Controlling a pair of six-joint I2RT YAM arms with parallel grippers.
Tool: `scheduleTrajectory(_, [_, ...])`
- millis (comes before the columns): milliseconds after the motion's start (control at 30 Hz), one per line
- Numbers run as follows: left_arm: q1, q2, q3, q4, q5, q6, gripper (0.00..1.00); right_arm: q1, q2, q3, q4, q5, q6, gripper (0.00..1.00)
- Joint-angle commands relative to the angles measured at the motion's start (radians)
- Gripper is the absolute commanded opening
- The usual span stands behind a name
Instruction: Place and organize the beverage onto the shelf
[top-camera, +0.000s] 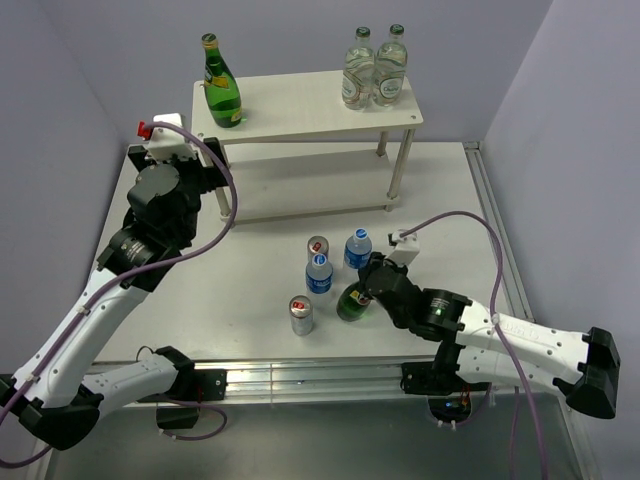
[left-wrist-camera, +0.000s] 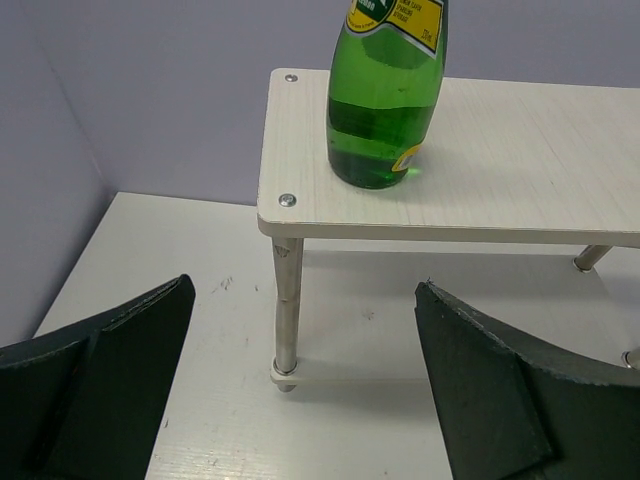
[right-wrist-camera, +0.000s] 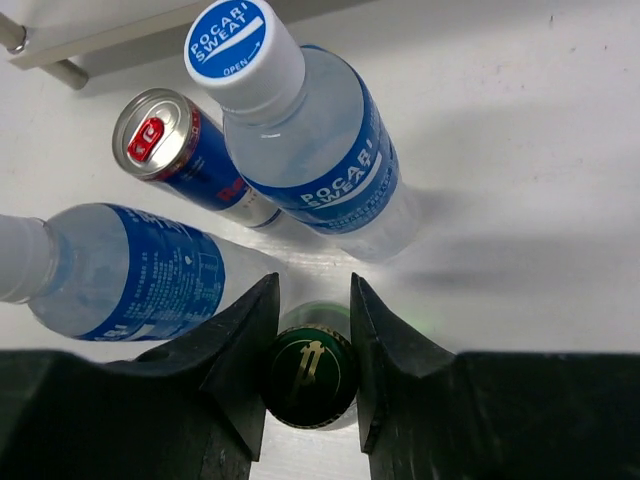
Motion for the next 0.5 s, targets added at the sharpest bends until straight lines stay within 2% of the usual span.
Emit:
scheduleTrajectory(0, [0.008, -0.010, -0.007, 0.043, 0.027, -0.006, 0.99, 0.007, 0.039, 0.029, -0.031, 0.019, 0.017, 0.00])
scheduleTrajectory(200, [0.020, -0.018, -0.035, 0.053, 0.036, -0.012, 0.99, 0.042, 0.026, 0.193, -0.096, 0.055, -0.051, 0.00])
scheduleTrajectory(367, [0.031, -0.027, -0.050, 0.062, 0.042, -0.021, 0.99, 0.055, 0.052, 0.461, -0.152, 0.066, -0.153, 0.00])
scheduleTrajectory(467, [0.048, -0.030, -0.062, 0.066, 0.050, -0.032, 0.99, 0.056, 0.098, 0.631, -0.143, 0.055, -0.277, 0.00])
